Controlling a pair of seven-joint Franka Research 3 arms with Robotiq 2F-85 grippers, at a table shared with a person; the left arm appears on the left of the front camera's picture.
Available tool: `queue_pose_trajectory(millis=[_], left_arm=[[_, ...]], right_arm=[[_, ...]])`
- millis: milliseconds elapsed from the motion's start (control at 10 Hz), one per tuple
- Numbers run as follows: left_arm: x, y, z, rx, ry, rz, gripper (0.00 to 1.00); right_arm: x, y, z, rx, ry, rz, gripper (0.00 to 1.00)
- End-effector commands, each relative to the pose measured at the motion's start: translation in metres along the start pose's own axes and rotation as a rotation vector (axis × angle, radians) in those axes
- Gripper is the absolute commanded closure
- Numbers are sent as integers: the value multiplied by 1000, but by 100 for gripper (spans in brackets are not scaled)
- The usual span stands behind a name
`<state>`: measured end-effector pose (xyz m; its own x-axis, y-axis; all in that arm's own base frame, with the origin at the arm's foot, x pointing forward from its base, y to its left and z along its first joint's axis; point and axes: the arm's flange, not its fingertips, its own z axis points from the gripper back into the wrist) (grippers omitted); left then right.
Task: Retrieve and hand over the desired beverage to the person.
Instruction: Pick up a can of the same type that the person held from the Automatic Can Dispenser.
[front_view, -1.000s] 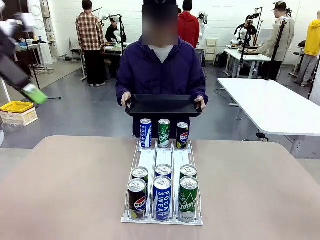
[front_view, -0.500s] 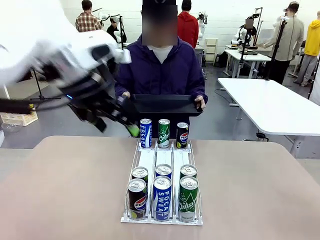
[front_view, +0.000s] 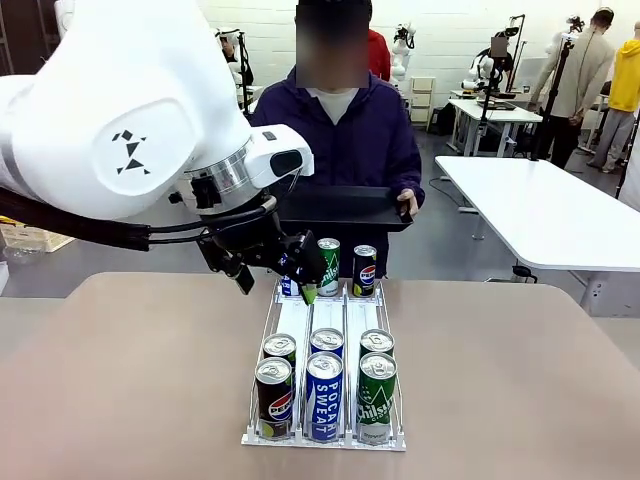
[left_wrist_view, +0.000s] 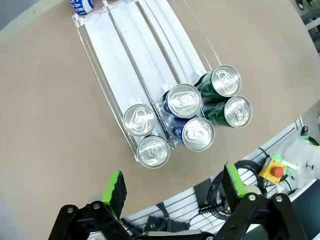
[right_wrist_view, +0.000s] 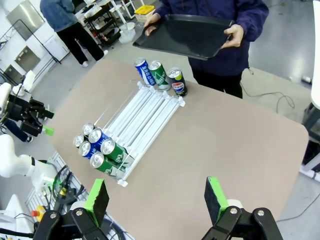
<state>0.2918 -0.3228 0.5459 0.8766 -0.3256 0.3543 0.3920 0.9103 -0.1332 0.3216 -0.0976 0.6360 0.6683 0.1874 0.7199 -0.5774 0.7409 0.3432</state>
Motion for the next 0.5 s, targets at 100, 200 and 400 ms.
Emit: queue_pose_trajectory(millis=[100,200,400], left_arm=[[-7,-2,1,30,-41,6,0],[-7,-2,1,30,-41,6,0],[-7,-2,1,30,-41,6,0]], right_arm=[[2,-2,-1,26,-13,12,0],[2,-2,-1,26,-13,12,0],[2,-2,-1,26,-13,12,0]])
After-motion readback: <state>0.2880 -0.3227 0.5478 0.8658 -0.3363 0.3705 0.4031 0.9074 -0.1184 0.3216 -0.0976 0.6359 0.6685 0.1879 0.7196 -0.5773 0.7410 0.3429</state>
